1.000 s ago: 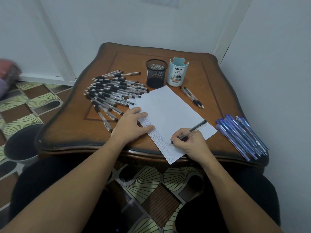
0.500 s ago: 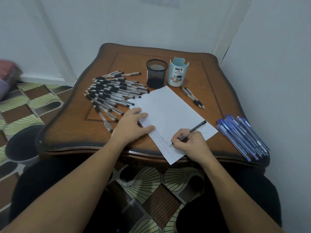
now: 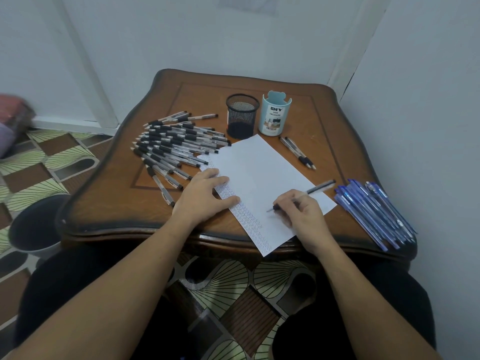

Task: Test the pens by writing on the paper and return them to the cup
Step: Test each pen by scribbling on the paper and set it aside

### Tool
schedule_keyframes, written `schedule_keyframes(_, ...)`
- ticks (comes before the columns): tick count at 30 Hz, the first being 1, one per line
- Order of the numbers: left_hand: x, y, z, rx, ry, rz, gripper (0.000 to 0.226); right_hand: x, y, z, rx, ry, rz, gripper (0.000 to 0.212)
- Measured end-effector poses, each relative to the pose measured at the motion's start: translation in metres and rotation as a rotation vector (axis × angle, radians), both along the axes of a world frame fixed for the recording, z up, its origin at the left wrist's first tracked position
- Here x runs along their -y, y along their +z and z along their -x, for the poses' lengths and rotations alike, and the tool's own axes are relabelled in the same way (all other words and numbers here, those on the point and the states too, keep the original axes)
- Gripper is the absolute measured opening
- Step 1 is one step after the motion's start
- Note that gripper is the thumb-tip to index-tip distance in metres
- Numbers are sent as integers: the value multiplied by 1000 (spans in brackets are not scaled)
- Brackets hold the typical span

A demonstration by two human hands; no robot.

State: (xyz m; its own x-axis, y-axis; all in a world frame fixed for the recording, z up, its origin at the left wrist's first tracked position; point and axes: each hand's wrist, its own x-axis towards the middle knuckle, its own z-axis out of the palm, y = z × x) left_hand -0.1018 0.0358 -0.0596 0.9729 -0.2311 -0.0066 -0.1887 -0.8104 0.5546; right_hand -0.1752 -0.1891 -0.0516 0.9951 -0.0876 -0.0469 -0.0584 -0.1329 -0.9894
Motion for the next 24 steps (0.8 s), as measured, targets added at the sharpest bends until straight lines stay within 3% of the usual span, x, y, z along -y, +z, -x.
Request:
schedule_keyframes(3,-1,0,0,1,1,12,66,6,-1,-5,-24,-21,-166,20)
schedule_keyframes(5,-1,0,0,6,0,9,65,8,0,-6,-28,7,-205,7)
schedule_keyframes(6,-1,0,0,7,-1,7,65,8,0,-6,-35,30,-219,14)
schedule_keyframes(9,0,0,0,8,-2,5,66,8,3,-8,-57,94,-234,72)
schedule_keyframes(11,-1,-1,-1,8,-1,5,66,8,2,-9,-47,122,-232,91)
schedule_keyframes(19,-1,0,-1,3,-2,7,66,7,8,-7,-69,122,-286,74)
schedule_keyframes(24,-1,0,-1,-8,-3,11,66,11,15,-12,-105,-29,-475,64)
